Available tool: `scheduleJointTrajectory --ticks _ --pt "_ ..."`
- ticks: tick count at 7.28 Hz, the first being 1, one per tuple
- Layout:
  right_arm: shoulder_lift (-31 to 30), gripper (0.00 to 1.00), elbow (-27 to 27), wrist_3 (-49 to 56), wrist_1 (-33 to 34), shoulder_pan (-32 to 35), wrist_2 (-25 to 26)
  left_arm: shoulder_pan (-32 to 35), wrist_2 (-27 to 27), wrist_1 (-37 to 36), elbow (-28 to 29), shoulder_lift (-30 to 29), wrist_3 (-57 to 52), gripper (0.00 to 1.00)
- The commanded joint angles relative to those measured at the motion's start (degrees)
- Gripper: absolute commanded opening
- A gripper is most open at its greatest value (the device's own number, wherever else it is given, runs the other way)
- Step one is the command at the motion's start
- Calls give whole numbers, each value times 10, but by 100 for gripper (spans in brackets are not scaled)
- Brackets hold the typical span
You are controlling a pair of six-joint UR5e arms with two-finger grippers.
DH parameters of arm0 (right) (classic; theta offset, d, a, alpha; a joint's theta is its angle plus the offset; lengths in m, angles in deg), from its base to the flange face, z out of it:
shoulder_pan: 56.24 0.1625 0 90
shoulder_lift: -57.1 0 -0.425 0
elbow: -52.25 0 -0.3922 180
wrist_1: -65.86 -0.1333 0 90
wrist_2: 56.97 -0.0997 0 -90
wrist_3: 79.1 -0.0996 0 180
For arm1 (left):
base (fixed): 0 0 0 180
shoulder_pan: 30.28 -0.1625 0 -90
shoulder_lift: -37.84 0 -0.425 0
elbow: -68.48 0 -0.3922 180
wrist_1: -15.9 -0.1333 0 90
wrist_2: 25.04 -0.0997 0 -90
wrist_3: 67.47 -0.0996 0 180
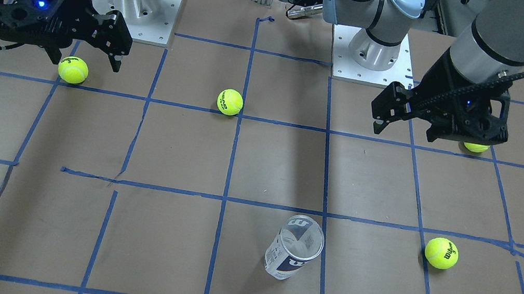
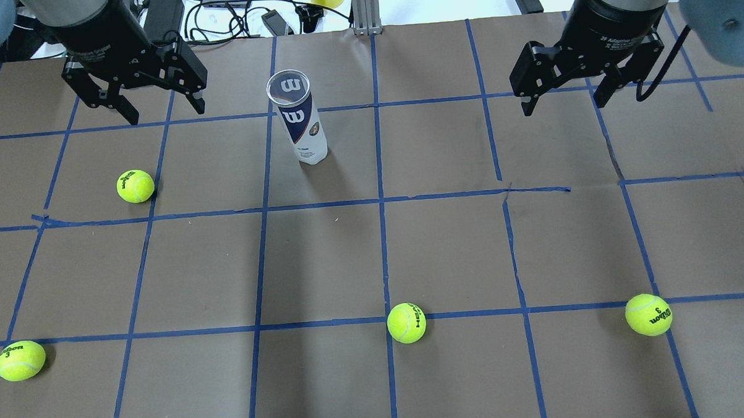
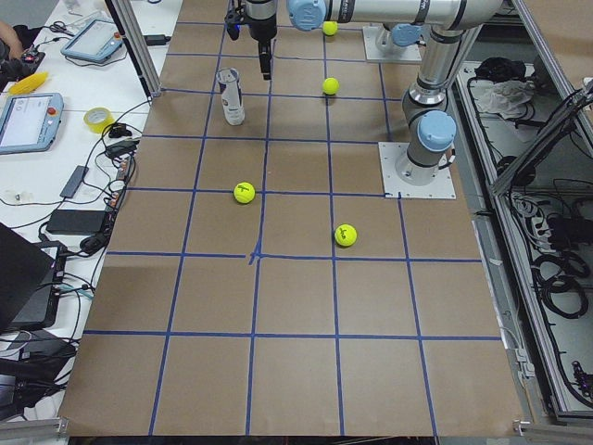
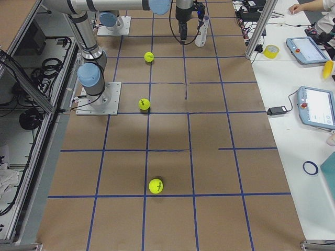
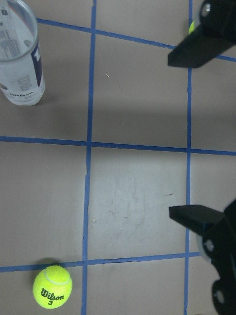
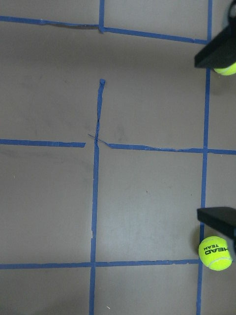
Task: Lift up tennis ball bucket
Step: 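Open the left gripper and raise it away from the can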
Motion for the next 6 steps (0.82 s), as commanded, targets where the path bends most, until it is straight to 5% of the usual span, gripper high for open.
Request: scheduleJointTrajectory --ticks 1,6 --pt "0 100 0 0 1 0 0 0 -29 -1 -42 38 1 100" --pt "0 100 1 1 0 0 -2 0 -31 -4 -49 47 15 100"
